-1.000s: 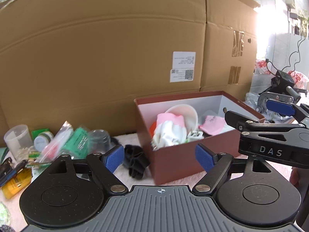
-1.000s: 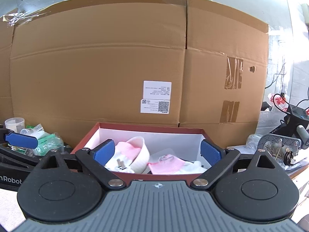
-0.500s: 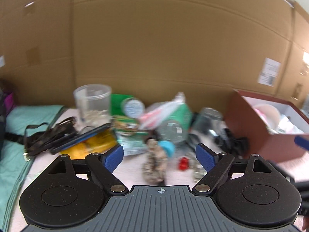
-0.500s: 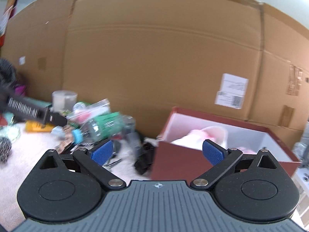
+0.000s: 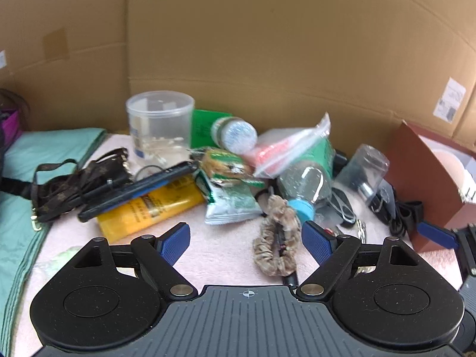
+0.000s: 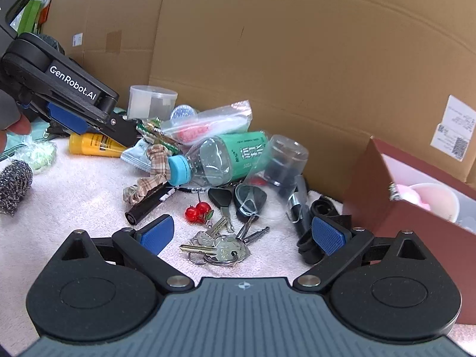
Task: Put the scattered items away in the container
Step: 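Grasp the plaid scrunchie with the left gripper while the right gripper grasps the key ring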
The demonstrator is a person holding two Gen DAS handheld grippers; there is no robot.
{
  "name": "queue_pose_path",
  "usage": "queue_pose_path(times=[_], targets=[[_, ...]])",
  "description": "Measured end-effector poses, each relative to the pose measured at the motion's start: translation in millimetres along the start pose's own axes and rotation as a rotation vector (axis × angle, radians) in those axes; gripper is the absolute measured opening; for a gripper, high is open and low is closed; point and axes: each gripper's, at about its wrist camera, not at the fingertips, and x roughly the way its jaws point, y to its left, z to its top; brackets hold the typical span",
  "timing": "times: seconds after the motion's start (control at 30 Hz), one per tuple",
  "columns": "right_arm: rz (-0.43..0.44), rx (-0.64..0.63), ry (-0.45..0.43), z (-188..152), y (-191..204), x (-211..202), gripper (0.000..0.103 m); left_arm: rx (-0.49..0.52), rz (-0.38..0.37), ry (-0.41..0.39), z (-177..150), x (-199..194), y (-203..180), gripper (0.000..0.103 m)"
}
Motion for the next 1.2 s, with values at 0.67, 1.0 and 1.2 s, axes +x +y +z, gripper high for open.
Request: queue_pose_path(times=[0.67,1.0,1.2], targets=[[0.091,0.014,0.155,1.9,-5.0,56.0,0.095,0.015,-0.075,0.177,0.0,66.2,-34.7,0.075],[0.175,0.115,0.191,6.8,-10.6,57.0,0.048,-0.035,-0.110,0.201,0.9,60.2,-20.7,0.020],[0.200,0.130,0.172,1.5,-12.5,40.2,0.032,-0.026,-0.144,0.183,0.2,44.6,-22.4,0.009]])
